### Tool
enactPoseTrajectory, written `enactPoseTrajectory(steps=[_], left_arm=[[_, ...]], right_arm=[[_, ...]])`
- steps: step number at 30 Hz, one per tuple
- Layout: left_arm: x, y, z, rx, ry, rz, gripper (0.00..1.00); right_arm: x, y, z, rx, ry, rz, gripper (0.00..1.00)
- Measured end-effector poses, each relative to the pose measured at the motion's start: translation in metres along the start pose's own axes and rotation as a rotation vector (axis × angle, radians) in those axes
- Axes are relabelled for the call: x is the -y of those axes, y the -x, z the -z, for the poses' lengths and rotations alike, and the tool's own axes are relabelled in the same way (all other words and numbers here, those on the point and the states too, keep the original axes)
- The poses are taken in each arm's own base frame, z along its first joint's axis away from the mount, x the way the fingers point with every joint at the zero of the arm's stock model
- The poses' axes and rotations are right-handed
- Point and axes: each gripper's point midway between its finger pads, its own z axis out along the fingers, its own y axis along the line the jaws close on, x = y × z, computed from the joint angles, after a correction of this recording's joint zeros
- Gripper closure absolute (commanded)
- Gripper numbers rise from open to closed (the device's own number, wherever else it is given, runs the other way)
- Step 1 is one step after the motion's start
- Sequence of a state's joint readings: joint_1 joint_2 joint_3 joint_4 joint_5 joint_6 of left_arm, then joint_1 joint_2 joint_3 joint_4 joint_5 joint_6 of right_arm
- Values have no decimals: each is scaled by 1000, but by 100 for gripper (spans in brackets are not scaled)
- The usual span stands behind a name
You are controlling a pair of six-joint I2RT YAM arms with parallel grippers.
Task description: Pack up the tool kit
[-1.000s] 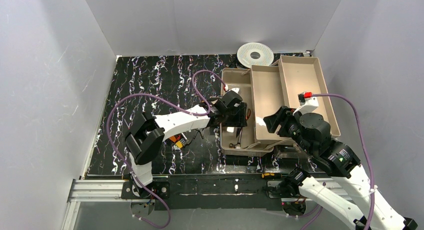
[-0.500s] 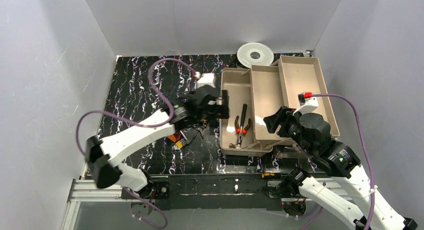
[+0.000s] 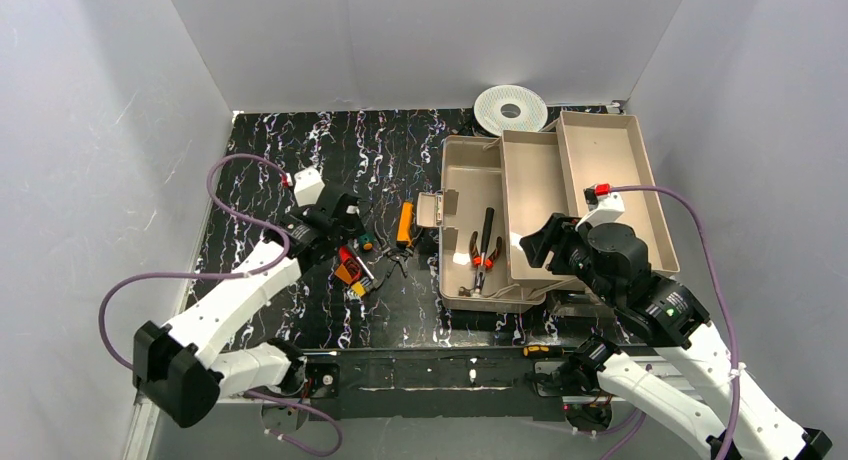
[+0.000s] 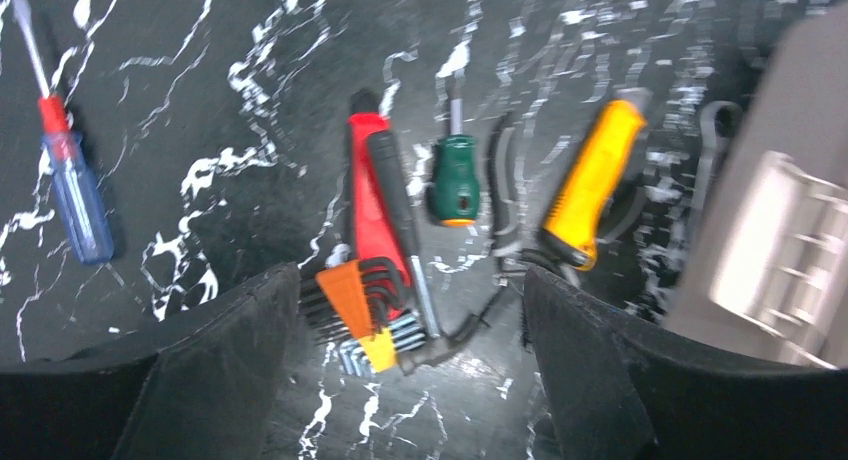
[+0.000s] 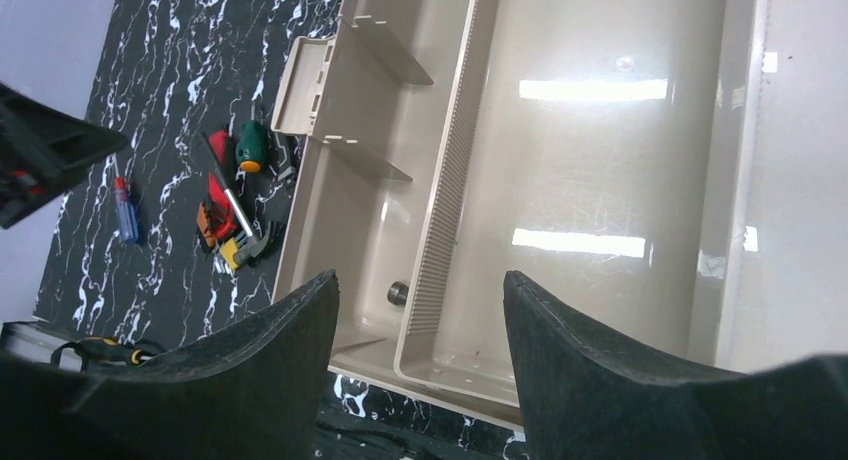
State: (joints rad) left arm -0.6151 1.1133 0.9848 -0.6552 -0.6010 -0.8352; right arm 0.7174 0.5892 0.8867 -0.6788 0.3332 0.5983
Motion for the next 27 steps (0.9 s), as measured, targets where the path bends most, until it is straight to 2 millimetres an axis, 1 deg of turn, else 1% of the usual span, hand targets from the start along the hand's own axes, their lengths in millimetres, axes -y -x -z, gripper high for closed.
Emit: enactPoseTrajectory(steps=[4, 9, 11, 18, 21, 25, 26, 27], left_arm=[[-15, -22, -31, -73, 104, 31, 30], [-17, -40, -60, -131, 181, 43, 33], [-18, -47, -70, -150, 208, 39, 37], [-17, -57, -98, -206, 281, 36, 49], [-16, -63, -107, -232, 296, 34, 57], [-13, -68, -117, -260, 304, 21, 59], [-11, -68, -119, -268, 303, 19, 61], [-9, -69, -121, -273, 302, 19, 66]], right_arm=[[-1, -1, 0, -4, 9, -1, 32], [-3, -2, 2, -12, 23, -3, 32], [-3, -2, 4, -10, 27, -6, 32], [-3, -1, 11, 2, 41, -16, 32], [-4, -2, 12, -1, 45, -22, 32], [-3, -6, 11, -10, 47, -25, 32], [-3, -7, 10, -13, 46, -26, 32], [-3, -7, 10, -15, 45, -26, 32]])
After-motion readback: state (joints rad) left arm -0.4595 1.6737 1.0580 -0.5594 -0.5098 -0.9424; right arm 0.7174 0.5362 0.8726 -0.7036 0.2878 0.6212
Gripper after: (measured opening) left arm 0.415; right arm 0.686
